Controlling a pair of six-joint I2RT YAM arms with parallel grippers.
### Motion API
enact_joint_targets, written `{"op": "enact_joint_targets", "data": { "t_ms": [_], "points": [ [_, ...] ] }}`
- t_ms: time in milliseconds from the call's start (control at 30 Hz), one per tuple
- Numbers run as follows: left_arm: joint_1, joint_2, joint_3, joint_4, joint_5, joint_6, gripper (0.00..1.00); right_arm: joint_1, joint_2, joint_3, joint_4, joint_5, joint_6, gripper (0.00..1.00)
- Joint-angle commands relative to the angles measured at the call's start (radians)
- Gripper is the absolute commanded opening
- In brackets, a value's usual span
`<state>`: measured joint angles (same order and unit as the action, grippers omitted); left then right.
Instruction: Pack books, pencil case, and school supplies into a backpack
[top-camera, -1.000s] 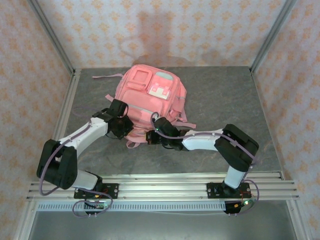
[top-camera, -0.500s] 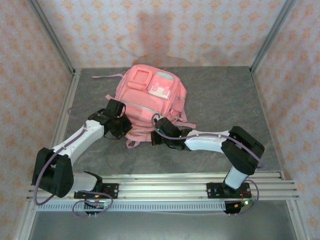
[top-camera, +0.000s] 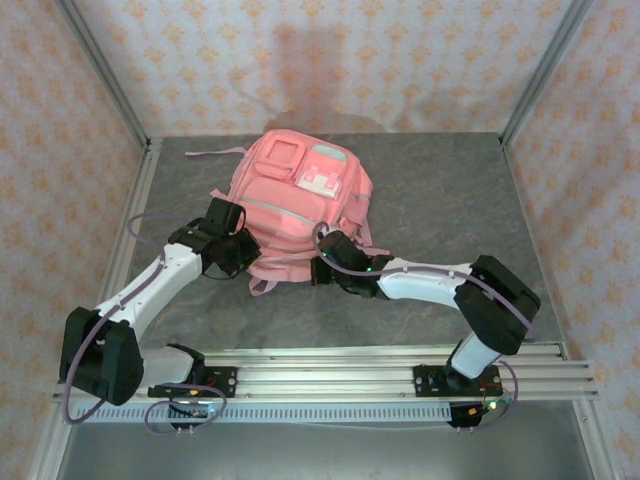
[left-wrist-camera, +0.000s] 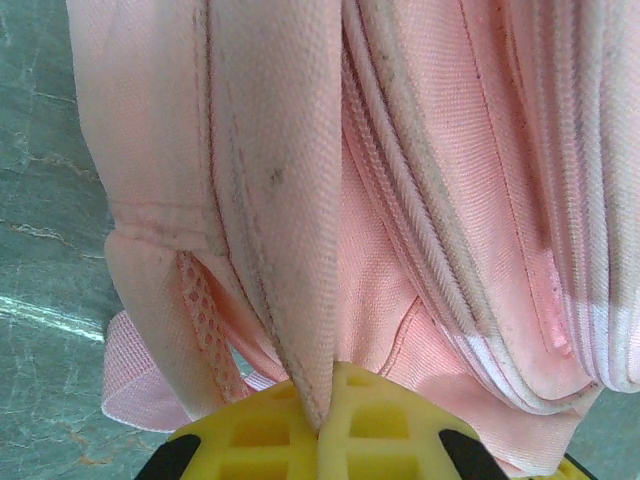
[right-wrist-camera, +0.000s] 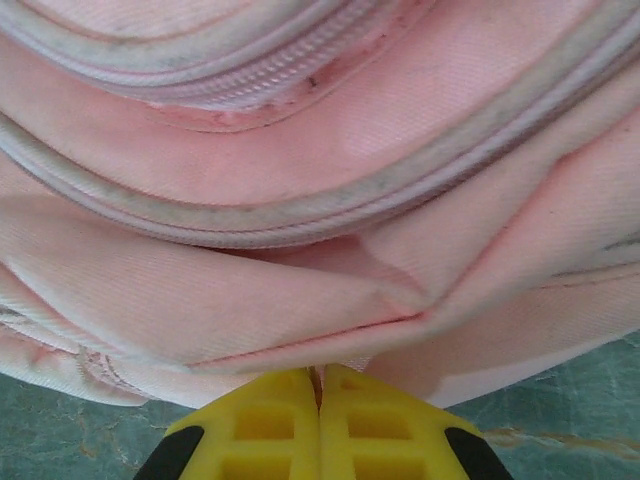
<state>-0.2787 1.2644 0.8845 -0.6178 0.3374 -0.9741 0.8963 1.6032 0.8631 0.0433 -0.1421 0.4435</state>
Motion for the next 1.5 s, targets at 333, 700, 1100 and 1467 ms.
{"op": "enact_joint_targets", "data": {
  "t_ms": [333, 700, 1100, 1467],
  "points": [
    [0.029, -0.032, 0.024, -0.092, 0.034, 0.117, 0.0, -0.083, -0.027, -0.053, -0.059, 0.041, 0.017, 0.0],
    [0.029, -0.057, 0.033, -0.14, 0.034, 0.16, 0.0, -0.116, -0.031, -0.064, -0.039, 0.036, 0.034, 0.0],
    [0.051, -0.051, 0.037, -0.148, 0.039, 0.197, 0.0, -0.12, -0.034, -0.067, -0.031, 0.014, -0.002, 0.0],
    [0.094, -0.072, 0.045, -0.192, 0.036, 0.234, 0.0, -0.149, 0.023, -0.061, 0.002, 0.01, -0.014, 0.0]
  ]
}}
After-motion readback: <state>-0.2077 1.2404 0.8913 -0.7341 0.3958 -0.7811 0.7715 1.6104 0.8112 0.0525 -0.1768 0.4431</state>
